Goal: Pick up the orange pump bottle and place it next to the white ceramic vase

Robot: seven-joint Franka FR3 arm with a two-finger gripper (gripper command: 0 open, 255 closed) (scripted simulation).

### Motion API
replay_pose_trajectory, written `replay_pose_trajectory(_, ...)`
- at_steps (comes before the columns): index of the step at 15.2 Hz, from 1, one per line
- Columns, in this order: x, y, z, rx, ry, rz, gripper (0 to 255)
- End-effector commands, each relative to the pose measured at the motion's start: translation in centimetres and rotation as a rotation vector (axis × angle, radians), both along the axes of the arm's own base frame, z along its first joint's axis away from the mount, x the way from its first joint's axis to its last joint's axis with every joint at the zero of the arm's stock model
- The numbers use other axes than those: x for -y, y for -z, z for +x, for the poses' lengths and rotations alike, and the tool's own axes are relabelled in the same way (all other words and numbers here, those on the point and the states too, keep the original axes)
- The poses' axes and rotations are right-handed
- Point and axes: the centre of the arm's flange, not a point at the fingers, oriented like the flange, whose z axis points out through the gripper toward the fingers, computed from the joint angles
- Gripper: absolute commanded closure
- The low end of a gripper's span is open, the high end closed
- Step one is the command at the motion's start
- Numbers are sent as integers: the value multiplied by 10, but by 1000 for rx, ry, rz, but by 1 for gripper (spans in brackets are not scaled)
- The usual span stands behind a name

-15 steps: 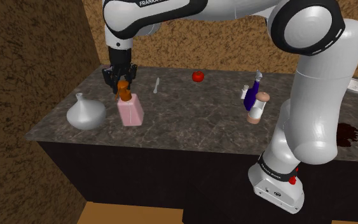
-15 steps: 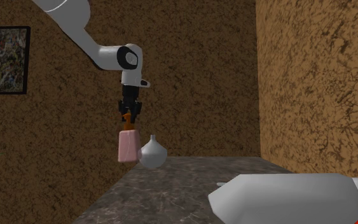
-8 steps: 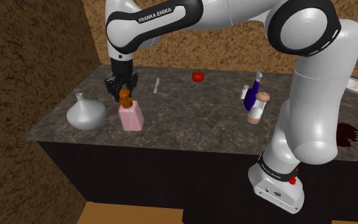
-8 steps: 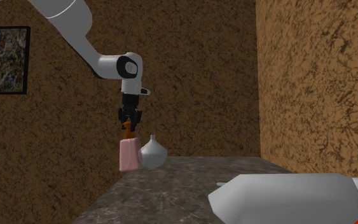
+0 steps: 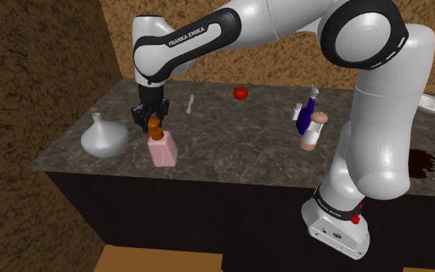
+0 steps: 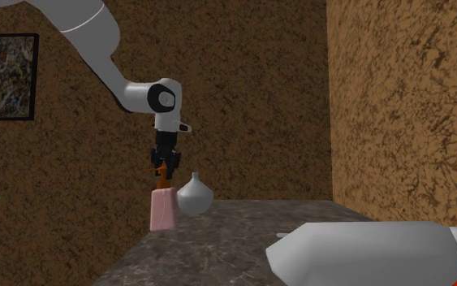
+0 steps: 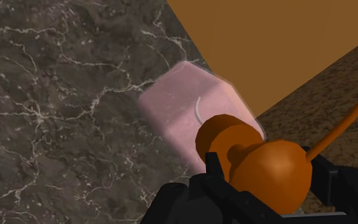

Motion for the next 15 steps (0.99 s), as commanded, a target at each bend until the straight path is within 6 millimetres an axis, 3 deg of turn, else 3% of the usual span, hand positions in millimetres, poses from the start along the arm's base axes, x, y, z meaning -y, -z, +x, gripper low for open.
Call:
replay_pose_trajectory(1, 0, 3, 0, 1, 0, 0, 255)
replay_pose_trajectory(7, 0, 3, 0, 1, 0, 0, 255)
replay_pose_trajectory(8, 0, 3, 0, 1, 0, 0, 0)
replay_pose_trajectory(13, 0, 3, 0, 1, 0, 0, 0)
replay_pose_trajectory(15, 4, -23, -1, 1, 0, 0, 0)
